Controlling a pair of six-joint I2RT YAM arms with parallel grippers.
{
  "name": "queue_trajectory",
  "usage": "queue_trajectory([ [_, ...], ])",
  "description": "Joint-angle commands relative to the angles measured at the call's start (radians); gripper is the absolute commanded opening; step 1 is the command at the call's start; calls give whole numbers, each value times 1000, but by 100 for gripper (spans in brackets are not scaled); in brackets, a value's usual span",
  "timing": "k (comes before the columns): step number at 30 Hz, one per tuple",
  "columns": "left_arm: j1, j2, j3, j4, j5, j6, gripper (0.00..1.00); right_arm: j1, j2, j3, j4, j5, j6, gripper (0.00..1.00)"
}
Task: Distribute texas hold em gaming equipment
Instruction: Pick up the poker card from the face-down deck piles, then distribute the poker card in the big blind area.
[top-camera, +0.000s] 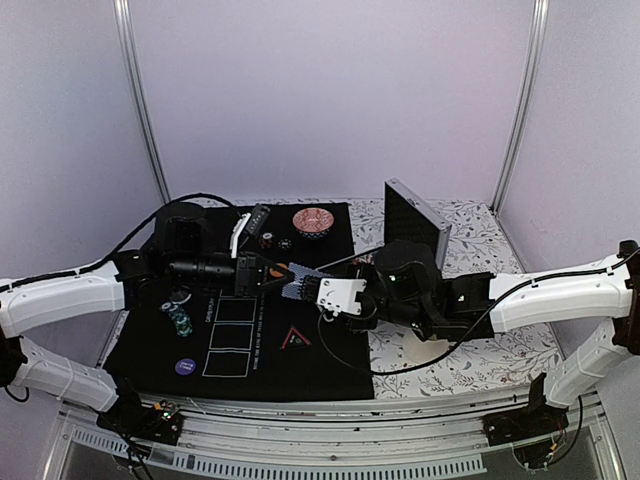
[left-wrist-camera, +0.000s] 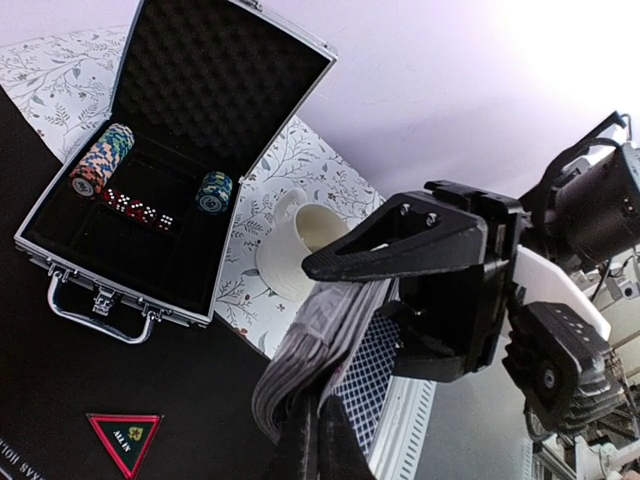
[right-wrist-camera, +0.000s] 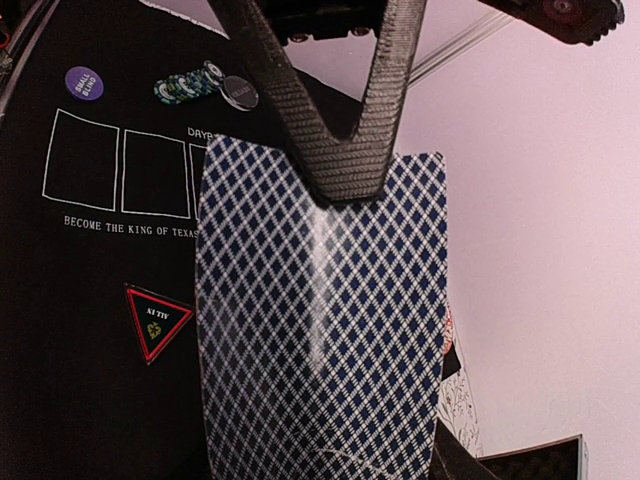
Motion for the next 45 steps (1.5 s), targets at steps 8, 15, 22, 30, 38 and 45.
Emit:
queue_trajectory([
  [8,22,-55,-16,-1,-6,3,0,-21,-36,-22,19,3,26,45],
  [15,39,-79,-13,0,32,-5,0,-35,-50,-34,20,-2,35,45],
  [22,118,-152,-16,-4,59,-46,0,-65,-76,-58,20,-18,57,45],
  [30,303,-221,-15,-101,5,-61,0,-83,-106,-80,14,-16,71,45],
  [38,426,-130,-110,-57,26,-96,0,-83,-130,-85,-8,-14,83,45],
  [45,441,-53,-155,-35,2,-86,0,-83,-135,-89,-16,-10,88,45],
])
